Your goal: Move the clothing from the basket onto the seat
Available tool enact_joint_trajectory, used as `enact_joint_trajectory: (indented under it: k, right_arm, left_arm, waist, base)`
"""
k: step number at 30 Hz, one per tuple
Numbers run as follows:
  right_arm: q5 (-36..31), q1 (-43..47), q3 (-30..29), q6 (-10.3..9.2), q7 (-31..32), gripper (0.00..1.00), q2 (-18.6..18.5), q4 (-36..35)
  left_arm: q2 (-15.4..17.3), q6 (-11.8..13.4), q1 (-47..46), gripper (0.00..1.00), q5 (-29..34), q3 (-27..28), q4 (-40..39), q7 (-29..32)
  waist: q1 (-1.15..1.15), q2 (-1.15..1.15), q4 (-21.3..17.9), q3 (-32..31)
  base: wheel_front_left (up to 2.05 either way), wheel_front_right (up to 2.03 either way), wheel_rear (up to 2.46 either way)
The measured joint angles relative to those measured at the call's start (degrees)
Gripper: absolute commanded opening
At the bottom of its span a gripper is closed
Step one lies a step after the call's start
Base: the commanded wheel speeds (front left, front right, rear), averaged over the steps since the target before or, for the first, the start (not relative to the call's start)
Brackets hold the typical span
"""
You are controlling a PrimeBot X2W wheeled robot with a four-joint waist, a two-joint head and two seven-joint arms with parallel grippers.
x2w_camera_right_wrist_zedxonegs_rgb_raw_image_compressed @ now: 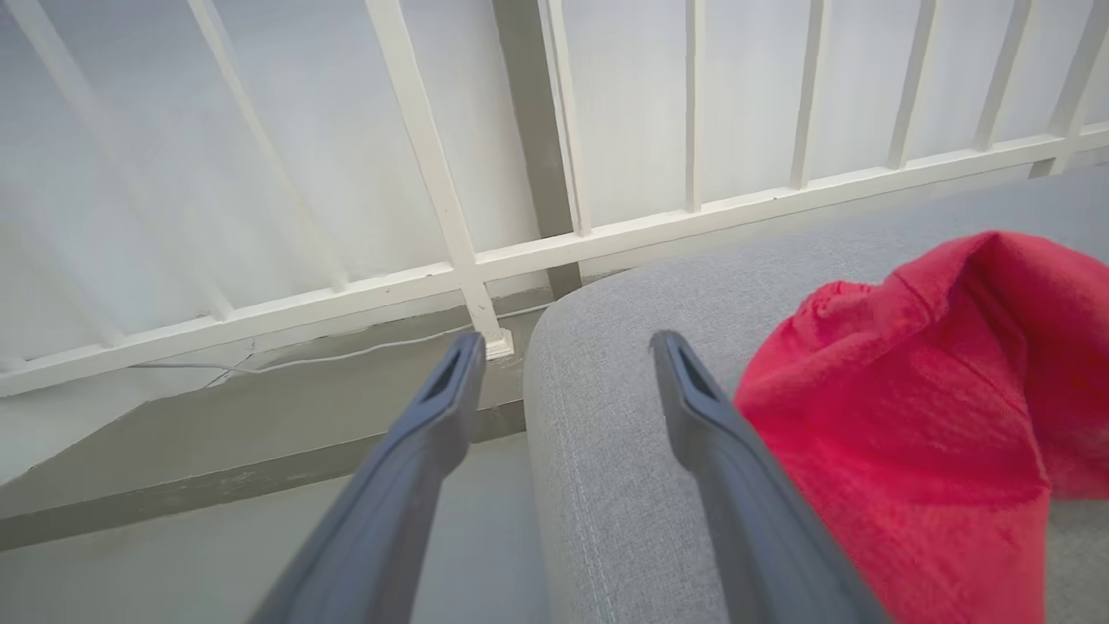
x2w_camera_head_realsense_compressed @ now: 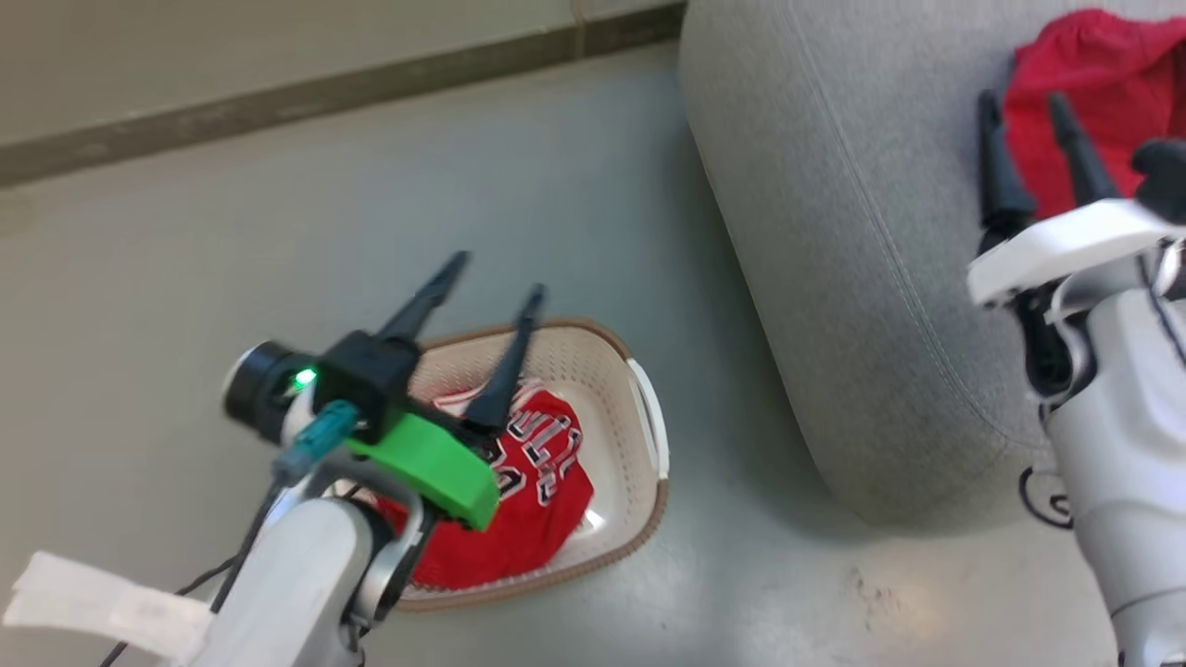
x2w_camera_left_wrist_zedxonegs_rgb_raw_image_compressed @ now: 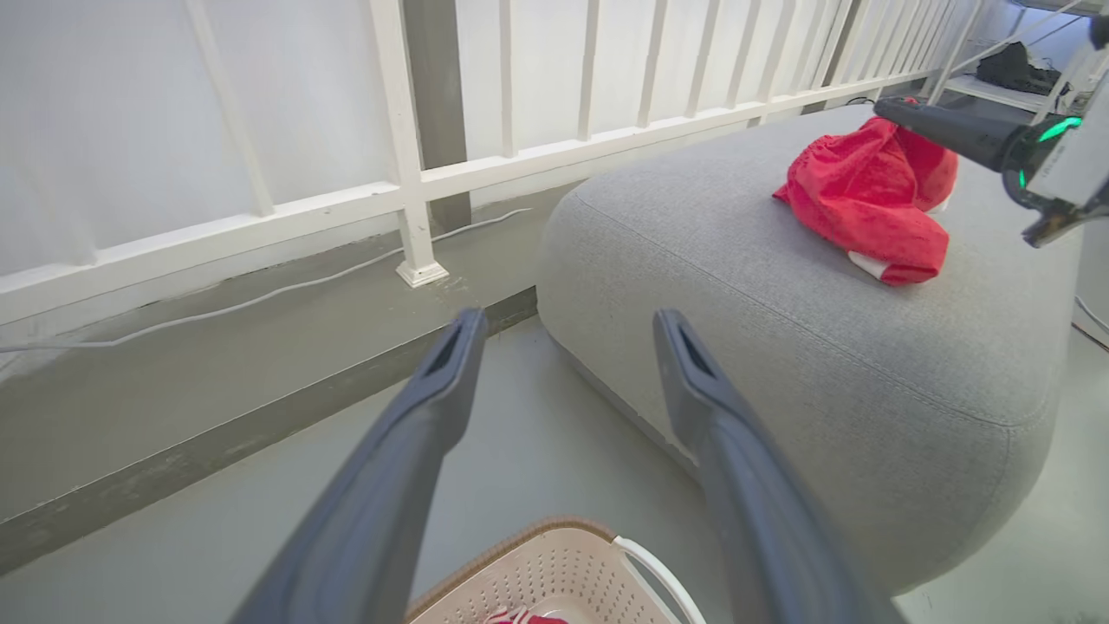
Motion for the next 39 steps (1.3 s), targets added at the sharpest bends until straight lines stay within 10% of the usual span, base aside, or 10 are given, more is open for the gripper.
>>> enact_joint_trajectory:
  k: [39]
  right_arm:
    - [-6.46, 25.13, 6.35, -1.19, 0.01, 1.0, 3.28, -14.8]
  left_arm:
    - [-1.57, 5.11, 20.7, 1.0, -2.5, 13.56, 6.46, -6.24]
  waist:
    - [0.0, 0.0, 10.23, -17.6]
  base:
    - [0.0, 0.0, 0.0]
